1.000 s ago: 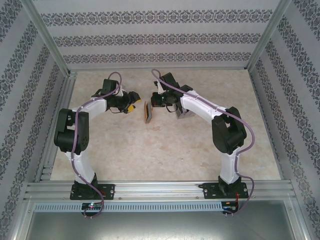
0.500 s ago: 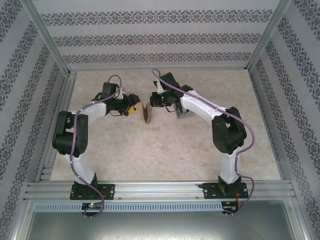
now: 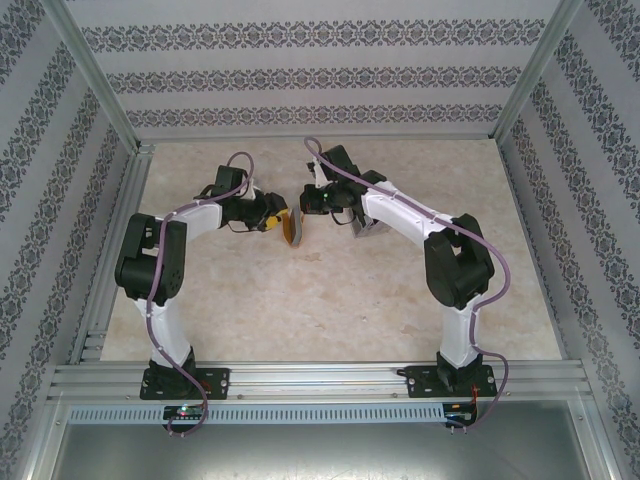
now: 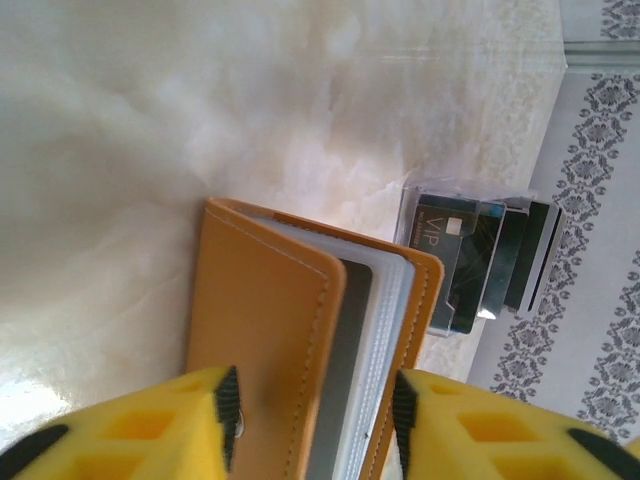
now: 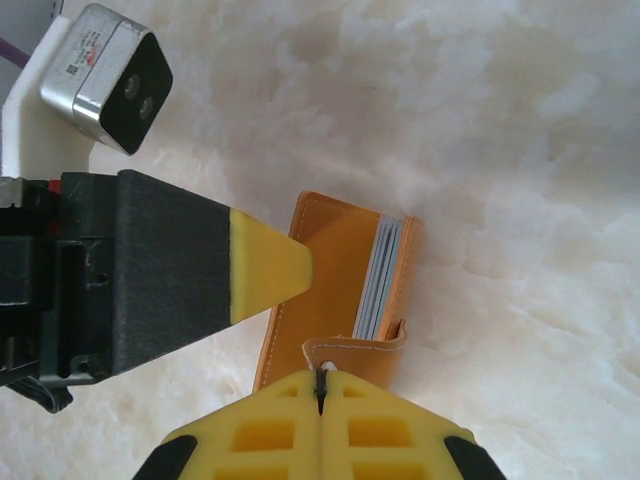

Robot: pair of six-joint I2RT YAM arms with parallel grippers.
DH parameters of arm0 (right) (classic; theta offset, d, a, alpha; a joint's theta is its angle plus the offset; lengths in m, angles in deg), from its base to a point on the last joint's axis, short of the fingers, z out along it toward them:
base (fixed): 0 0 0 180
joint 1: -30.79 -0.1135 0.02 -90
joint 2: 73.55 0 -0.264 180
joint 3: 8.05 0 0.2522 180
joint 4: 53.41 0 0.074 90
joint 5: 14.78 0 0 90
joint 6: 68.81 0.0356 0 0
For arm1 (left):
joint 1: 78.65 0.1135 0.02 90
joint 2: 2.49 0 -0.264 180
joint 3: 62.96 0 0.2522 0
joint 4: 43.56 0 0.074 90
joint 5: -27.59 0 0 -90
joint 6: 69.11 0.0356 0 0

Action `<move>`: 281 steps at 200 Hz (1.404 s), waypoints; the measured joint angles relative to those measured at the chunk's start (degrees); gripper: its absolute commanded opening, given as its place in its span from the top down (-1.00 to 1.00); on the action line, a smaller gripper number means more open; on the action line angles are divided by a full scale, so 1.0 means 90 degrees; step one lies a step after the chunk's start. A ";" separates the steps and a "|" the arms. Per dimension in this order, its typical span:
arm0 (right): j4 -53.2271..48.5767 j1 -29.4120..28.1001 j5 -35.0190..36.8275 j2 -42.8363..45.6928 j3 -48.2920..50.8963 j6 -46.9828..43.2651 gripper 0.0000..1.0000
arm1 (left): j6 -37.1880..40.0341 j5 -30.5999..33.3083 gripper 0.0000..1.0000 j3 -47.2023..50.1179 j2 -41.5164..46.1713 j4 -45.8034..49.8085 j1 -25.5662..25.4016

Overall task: Put the credit cards into the card holder
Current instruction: Open the card holder at the center of the table.

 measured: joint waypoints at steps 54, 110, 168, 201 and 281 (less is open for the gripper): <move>0.0138 0.0141 0.0005 0.0279 0.0600 0.0002 1.00 | 0.0041 0.0087 0.80 0.0036 -0.0024 0.0000 0.0007; 0.0350 0.0563 0.0085 0.0328 0.1642 0.0000 0.95 | 0.0087 0.0308 0.89 0.0954 -0.0024 -0.0002 0.0330; 0.0335 0.0789 0.0131 0.0406 0.1853 0.0010 0.44 | 0.0216 0.0306 0.88 0.0974 -0.0027 0.0085 0.0391; 0.0274 0.1015 0.0158 0.0831 0.1851 -0.0019 0.24 | 0.0253 0.0335 0.88 0.0903 -0.0017 0.0112 0.0386; 0.0294 0.0165 -0.0602 0.0585 0.1430 0.0177 0.13 | 0.0163 0.0357 0.86 0.1175 0.0027 -0.0092 0.0369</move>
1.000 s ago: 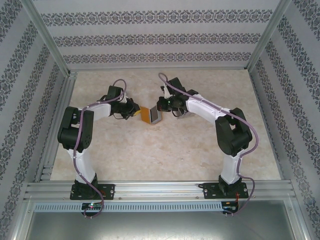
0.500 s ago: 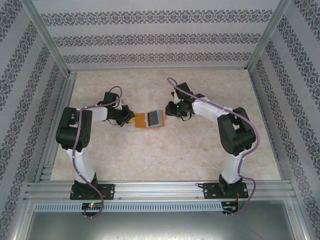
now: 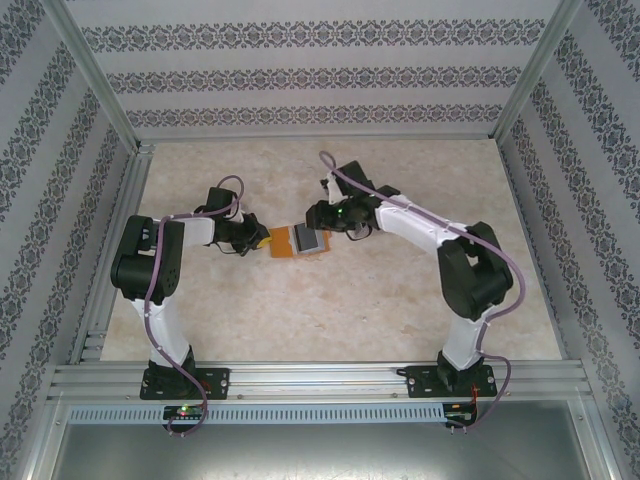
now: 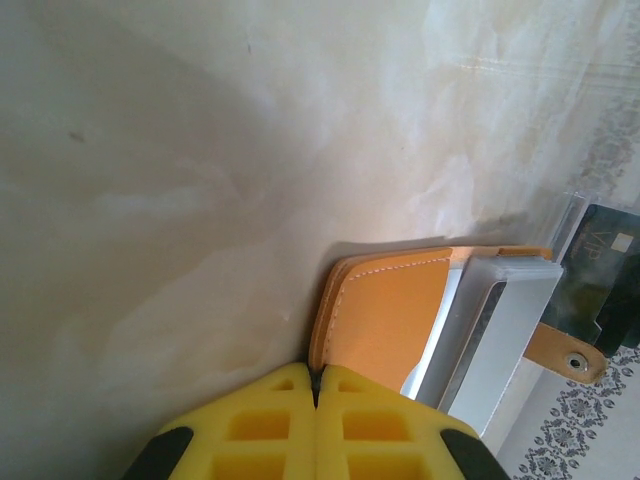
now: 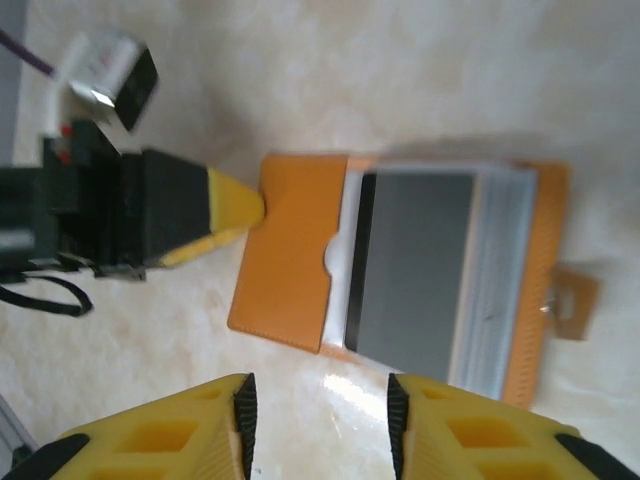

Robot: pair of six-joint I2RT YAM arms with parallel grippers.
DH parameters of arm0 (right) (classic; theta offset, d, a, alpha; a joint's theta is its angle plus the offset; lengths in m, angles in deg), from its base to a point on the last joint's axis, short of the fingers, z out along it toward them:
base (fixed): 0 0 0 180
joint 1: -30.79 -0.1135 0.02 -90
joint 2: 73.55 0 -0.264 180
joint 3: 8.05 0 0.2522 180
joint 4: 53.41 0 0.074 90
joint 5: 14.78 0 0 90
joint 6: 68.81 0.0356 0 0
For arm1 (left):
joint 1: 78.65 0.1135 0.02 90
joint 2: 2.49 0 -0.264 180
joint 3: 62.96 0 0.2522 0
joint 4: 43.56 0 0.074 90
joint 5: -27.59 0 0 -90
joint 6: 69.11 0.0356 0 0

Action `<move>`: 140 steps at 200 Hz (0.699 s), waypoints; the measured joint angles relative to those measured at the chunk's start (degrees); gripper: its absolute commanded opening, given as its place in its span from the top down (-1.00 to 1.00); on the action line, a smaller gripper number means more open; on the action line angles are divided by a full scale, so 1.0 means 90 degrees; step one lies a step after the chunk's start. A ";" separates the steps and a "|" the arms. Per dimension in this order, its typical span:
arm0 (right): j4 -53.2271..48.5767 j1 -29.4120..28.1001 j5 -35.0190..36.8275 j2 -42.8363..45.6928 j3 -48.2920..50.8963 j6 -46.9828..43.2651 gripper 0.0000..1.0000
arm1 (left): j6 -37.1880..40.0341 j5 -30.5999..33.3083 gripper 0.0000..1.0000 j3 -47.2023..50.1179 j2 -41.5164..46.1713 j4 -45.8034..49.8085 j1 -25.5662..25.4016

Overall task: Put the credit cards into the card holder
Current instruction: Open the card holder at the center of the table, then flip over the card slot in the card holder.

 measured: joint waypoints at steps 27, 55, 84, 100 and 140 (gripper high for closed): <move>-0.0090 0.0012 -0.0010 -0.0583 -0.0056 0.0114 0.12 | 0.0002 0.0002 0.87 -0.0034 0.0000 0.0085 -0.0029; -0.0221 0.0126 -0.0007 -0.0906 -0.0231 0.0136 0.11 | 0.0005 0.0002 0.86 -0.0066 0.0000 0.0119 -0.0029; -0.0255 0.0172 0.0007 -0.1018 -0.0384 0.0134 0.11 | 0.0005 0.0002 0.86 -0.0066 0.0000 0.0124 -0.0029; -0.0262 0.0170 0.0002 -0.1076 -0.0471 0.0134 0.10 | 0.0005 0.0002 0.87 -0.0068 0.0000 0.0124 -0.0032; -0.0308 0.0170 -0.0005 -0.1265 -0.0617 0.0134 0.09 | 0.0002 0.0002 0.86 -0.0080 0.0000 0.0129 -0.0034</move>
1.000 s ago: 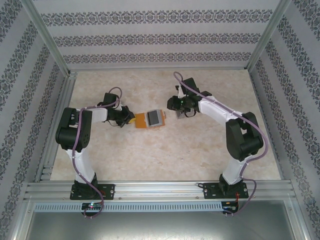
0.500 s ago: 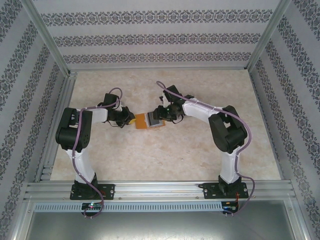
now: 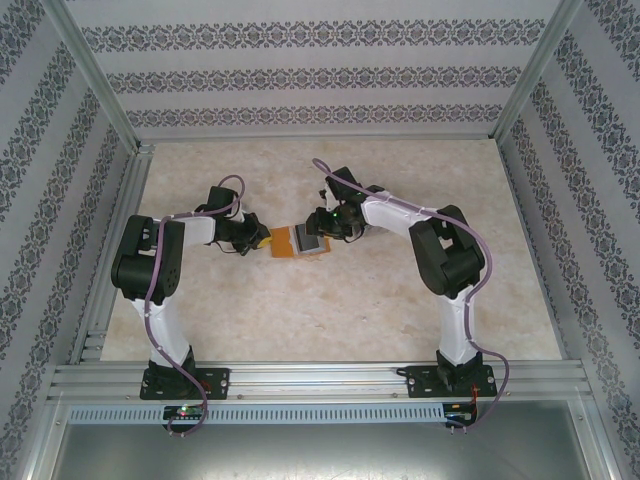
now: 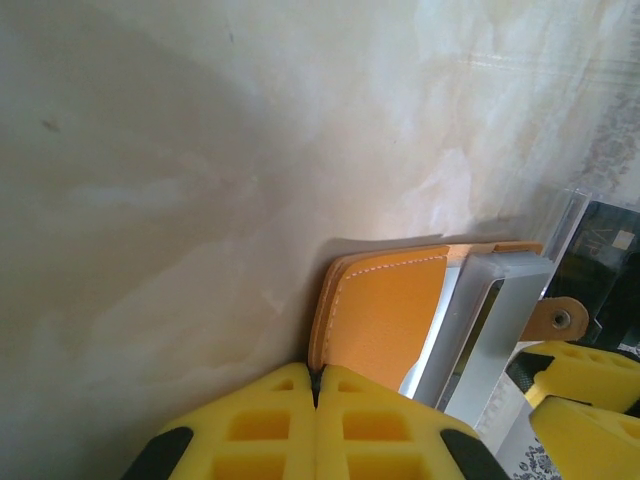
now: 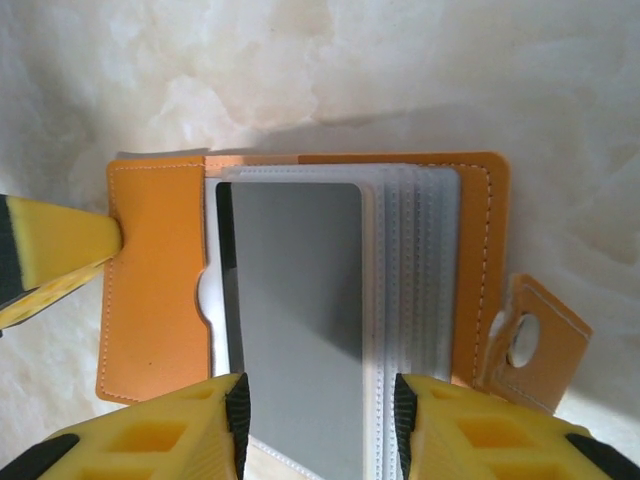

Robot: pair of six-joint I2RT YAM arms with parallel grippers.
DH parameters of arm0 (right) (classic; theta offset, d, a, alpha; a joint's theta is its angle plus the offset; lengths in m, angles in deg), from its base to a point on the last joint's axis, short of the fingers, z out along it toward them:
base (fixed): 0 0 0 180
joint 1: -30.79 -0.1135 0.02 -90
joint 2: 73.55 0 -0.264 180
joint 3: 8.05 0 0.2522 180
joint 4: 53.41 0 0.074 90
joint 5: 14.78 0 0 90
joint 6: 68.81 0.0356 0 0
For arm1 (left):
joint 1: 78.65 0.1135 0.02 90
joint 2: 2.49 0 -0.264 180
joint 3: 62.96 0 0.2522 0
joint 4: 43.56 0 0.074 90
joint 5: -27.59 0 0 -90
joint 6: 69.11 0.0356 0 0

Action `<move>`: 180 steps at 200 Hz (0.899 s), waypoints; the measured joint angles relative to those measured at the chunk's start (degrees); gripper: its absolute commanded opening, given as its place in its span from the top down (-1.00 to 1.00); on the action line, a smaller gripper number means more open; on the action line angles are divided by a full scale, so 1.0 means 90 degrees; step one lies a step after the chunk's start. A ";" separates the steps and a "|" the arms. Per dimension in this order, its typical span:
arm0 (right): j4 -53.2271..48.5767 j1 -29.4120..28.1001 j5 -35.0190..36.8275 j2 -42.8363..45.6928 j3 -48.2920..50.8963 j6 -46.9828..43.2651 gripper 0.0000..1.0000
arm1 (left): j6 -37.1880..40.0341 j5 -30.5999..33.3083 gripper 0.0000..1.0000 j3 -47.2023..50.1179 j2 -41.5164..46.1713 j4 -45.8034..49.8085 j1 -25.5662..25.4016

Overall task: Put the credit cards into the card holder
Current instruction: Flip over the card slot in the card holder.

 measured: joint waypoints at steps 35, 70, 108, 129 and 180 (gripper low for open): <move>-0.0100 0.0000 0.0068 -0.0063 -0.0051 -0.0022 0.08 | 0.0000 0.0000 0.87 -0.0012 0.0000 0.0012 0.0000; -0.0170 -0.0002 0.0119 -0.0114 -0.0138 -0.0032 0.06 | 0.0000 0.0000 0.86 -0.0012 0.0000 0.0012 -0.0002; -0.0194 -0.0005 0.0117 -0.0206 -0.0233 -0.0029 0.06 | -0.0005 0.0046 0.86 -0.0012 0.0000 0.0010 -0.0053; -0.0187 -0.0005 0.0097 -0.0216 -0.0248 -0.0019 0.05 | -0.0005 0.0092 0.86 -0.0012 0.0000 0.0007 -0.0095; -0.0185 -0.0046 -0.0141 -0.0214 -0.0357 0.0056 0.04 | -0.0007 0.0117 0.86 -0.0012 0.0000 0.0002 -0.0126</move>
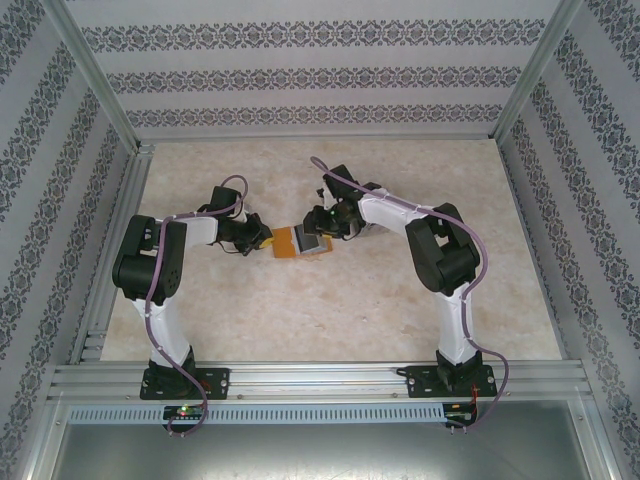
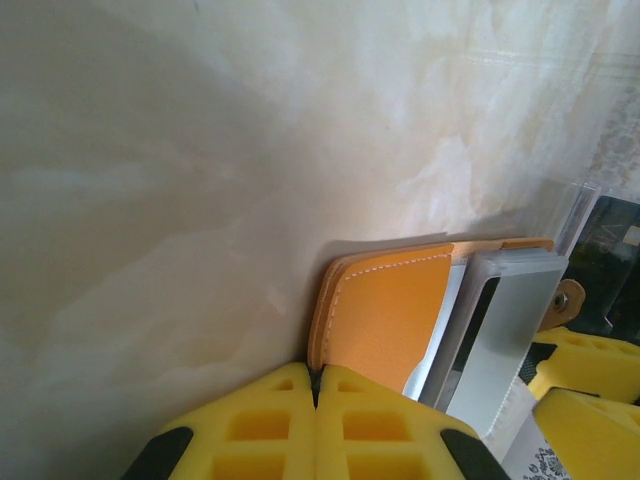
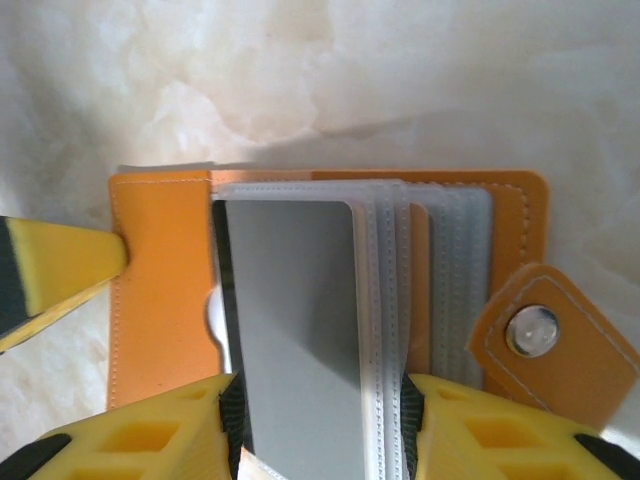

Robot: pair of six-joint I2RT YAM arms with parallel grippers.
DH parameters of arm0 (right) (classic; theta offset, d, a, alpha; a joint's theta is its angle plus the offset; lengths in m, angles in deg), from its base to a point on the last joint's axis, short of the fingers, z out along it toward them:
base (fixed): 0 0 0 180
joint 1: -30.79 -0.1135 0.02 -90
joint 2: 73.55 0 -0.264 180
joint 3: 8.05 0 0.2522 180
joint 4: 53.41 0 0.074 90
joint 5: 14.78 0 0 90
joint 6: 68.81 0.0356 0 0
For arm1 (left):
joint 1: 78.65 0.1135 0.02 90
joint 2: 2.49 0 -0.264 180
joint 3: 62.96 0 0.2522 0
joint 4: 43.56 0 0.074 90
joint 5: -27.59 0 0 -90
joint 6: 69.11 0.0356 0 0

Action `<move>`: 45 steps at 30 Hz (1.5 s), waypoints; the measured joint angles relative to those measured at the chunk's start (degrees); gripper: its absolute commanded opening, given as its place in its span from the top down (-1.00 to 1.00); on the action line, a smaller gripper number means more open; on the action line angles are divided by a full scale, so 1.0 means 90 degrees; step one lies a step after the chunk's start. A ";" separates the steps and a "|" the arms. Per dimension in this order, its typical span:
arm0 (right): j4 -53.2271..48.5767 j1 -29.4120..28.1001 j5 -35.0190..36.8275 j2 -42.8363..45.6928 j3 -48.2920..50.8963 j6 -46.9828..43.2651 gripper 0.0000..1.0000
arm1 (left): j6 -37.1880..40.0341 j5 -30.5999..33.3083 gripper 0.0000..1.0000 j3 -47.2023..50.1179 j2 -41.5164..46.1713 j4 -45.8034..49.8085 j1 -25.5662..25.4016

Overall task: Put the credit cards into the card holder
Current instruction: Flip over the card slot in the card holder.

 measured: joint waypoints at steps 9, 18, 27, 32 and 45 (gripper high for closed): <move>0.0724 -0.0070 -0.1426 -0.0007 -0.0415 0.0818 0.03 | -0.0002 0.0041 0.86 -0.0002 0.0000 -0.0019 -0.0027; 0.0719 0.0010 -0.1336 0.0061 -0.0170 0.0760 0.03 | -0.0002 0.0022 0.86 0.0000 0.0000 -0.0022 -0.0085; 0.0221 0.0270 -0.0610 0.0248 0.0401 0.0340 0.02 | 0.0000 0.0022 0.85 -0.0012 0.0000 -0.0017 -0.0085; 0.0012 0.0270 -0.0240 0.0248 0.0471 0.0177 0.01 | 0.0000 0.0022 0.86 -0.0039 0.0000 -0.0015 -0.0085; -0.0051 0.0250 -0.0056 0.0245 0.0488 0.0075 0.01 | 0.0000 0.0022 0.85 -0.0039 0.0000 -0.0015 -0.0085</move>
